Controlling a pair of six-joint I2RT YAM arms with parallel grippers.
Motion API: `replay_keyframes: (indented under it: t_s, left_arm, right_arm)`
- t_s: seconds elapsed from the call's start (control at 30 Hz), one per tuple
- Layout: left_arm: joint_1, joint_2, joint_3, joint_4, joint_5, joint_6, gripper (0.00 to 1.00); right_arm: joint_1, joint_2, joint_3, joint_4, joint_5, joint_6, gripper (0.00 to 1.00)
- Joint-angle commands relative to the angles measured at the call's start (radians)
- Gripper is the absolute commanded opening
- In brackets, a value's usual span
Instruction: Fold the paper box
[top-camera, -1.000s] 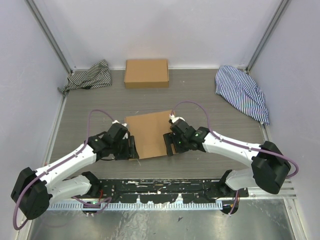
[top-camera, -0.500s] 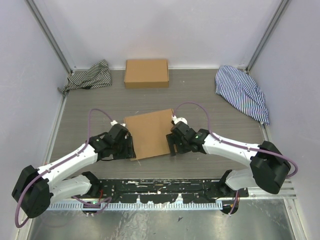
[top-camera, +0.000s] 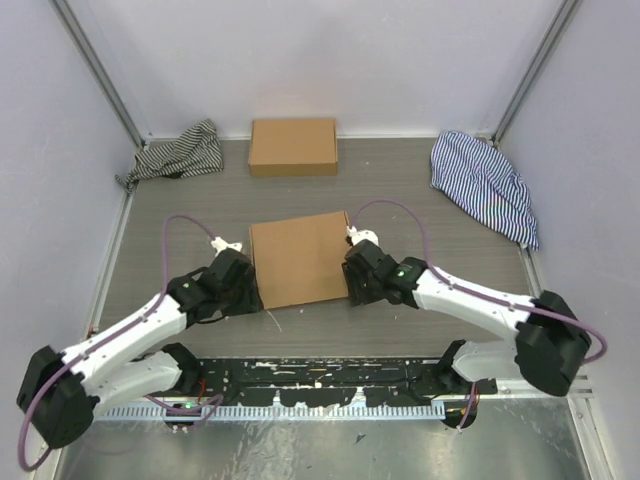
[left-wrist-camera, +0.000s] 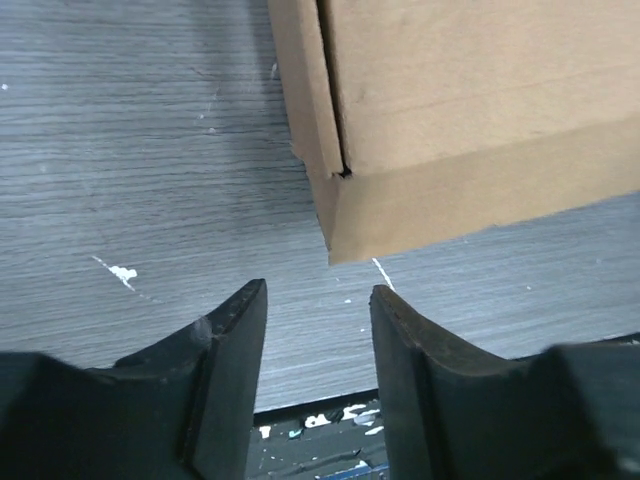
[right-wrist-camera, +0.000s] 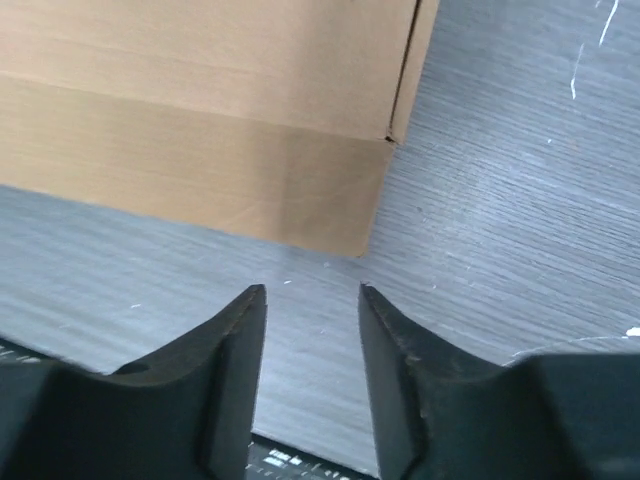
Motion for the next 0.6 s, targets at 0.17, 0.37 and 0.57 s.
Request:
replay_keyframes:
  t_s: [0.17, 0.37, 0.57]
  left_arm:
    - [-0.003, -0.239, 0.014, 0.022, 0.103, 0.017, 0.03]
    - [-0.019, -0.137, 0.009, 0.124, 0.198, 0.079, 0.00]
    - [-0.054, -0.057, 0.027, 0.150, 0.178, 0.139, 0.00]
  right_arm:
    - [-0.012, -0.008, 0.380, -0.035, 0.061, -0.126, 0.30]
    - [-0.089, 0.380, 0.805, 0.053, -0.002, -0.226, 0.18]
    - [-0.211, 0.799, 1.192, 0.053, -0.271, -0.237, 0.17]
